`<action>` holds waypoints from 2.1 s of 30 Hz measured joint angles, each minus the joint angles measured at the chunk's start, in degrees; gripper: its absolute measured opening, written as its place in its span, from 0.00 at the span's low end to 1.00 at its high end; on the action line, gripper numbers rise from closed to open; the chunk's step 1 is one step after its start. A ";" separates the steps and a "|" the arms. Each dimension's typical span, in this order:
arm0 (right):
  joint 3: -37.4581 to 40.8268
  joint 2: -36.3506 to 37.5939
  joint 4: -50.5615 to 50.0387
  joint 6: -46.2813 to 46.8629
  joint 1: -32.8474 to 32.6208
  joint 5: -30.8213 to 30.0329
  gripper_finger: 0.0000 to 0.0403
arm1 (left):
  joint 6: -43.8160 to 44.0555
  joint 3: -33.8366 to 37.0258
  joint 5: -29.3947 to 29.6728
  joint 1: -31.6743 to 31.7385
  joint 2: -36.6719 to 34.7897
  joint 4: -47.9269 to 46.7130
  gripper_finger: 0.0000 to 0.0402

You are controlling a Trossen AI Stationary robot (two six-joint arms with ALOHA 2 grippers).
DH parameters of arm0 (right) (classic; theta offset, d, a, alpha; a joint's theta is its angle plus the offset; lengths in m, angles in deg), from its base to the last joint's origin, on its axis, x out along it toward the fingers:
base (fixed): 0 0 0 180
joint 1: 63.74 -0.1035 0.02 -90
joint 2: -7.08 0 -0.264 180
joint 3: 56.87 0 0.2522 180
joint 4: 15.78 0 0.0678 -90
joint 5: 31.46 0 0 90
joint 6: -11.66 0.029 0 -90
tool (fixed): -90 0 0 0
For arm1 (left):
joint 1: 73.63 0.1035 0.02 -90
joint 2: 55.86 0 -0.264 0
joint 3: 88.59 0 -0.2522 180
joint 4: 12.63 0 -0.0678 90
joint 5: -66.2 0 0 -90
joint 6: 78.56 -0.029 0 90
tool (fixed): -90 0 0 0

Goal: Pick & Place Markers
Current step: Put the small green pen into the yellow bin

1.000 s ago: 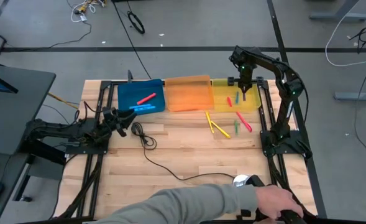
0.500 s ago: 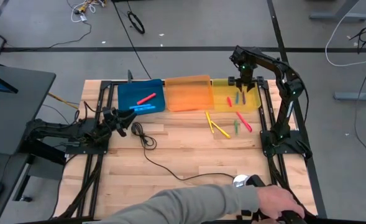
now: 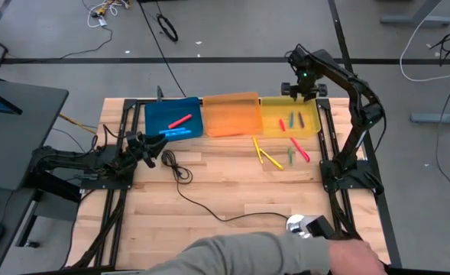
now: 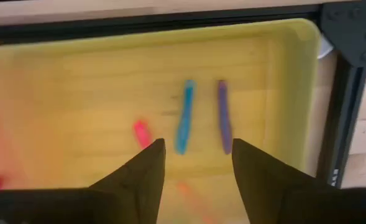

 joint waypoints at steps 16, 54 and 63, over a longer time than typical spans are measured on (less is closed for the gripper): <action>0.00 7.26 -0.66 3.68 -7.21 -4.17 0.38 | -0.02 0.00 -0.02 -0.01 0.00 -0.01 0.50; 27.13 20.91 3.09 24.48 -30.80 1.63 0.37 | -0.02 0.00 -0.04 0.00 0.02 -0.01 0.50; 28.43 20.97 3.22 26.77 -36.06 3.05 0.37 | -0.02 0.00 -0.04 -0.01 0.00 0.01 0.50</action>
